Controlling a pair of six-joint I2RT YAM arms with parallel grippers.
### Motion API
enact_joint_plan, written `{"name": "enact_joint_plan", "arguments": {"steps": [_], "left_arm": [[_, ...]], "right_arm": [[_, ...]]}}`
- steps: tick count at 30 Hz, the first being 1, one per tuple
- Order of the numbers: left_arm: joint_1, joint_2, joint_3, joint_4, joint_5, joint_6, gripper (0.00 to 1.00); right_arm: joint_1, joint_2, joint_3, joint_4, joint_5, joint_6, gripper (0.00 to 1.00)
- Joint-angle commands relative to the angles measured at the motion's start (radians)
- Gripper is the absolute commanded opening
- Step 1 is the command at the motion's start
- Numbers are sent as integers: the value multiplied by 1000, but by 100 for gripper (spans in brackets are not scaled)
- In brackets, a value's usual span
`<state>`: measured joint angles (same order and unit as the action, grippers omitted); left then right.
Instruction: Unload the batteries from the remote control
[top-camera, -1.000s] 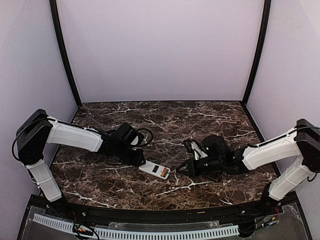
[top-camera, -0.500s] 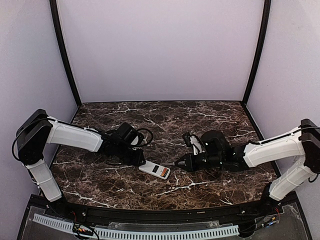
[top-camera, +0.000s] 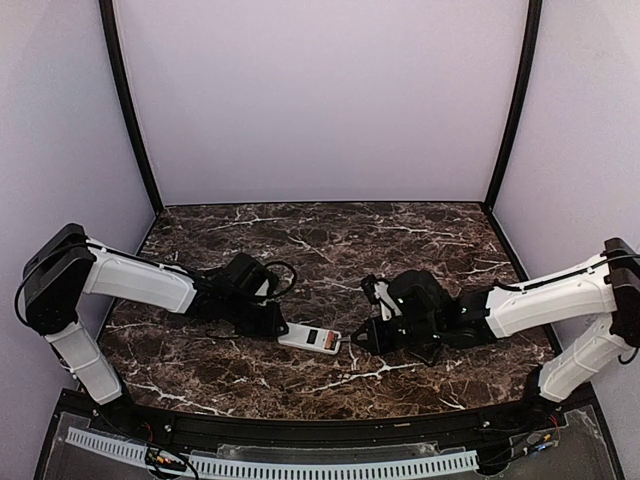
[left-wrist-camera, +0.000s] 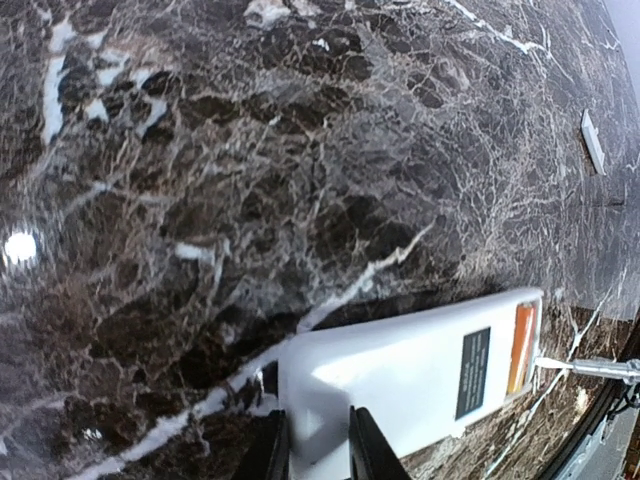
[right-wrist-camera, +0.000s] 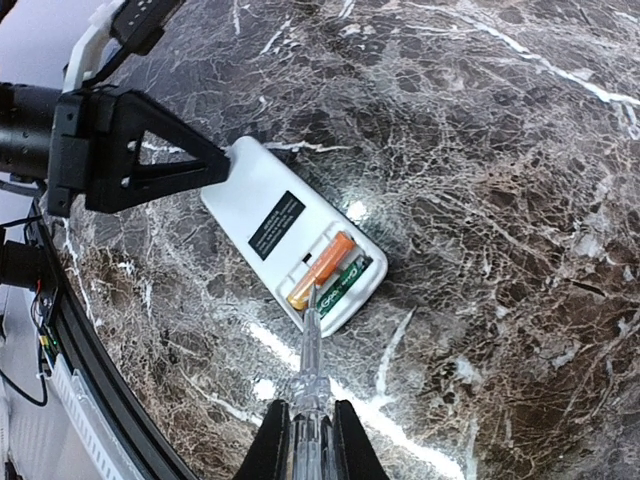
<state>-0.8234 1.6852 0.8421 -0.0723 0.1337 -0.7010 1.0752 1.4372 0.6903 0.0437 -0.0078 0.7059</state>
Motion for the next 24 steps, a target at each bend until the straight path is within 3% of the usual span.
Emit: {"name": "enact_joint_plan", "arguments": {"steps": [1,19,21,24], "left_arm": [[-56,-5,-92,-152,70,-69,20],[-83,-46,-54,-165,32,-60,21],[-82,-65,-49,-189,15,-52,24],[-82,-89,-41,-223,-23,-41,36]], "right_arm": [[11,6,30,-34,49,14,0],[-17,48,5,65,12,-79,0],[-21,60,8,65,12,-83,0],[-21,63,9,65,11,-87,0]]}}
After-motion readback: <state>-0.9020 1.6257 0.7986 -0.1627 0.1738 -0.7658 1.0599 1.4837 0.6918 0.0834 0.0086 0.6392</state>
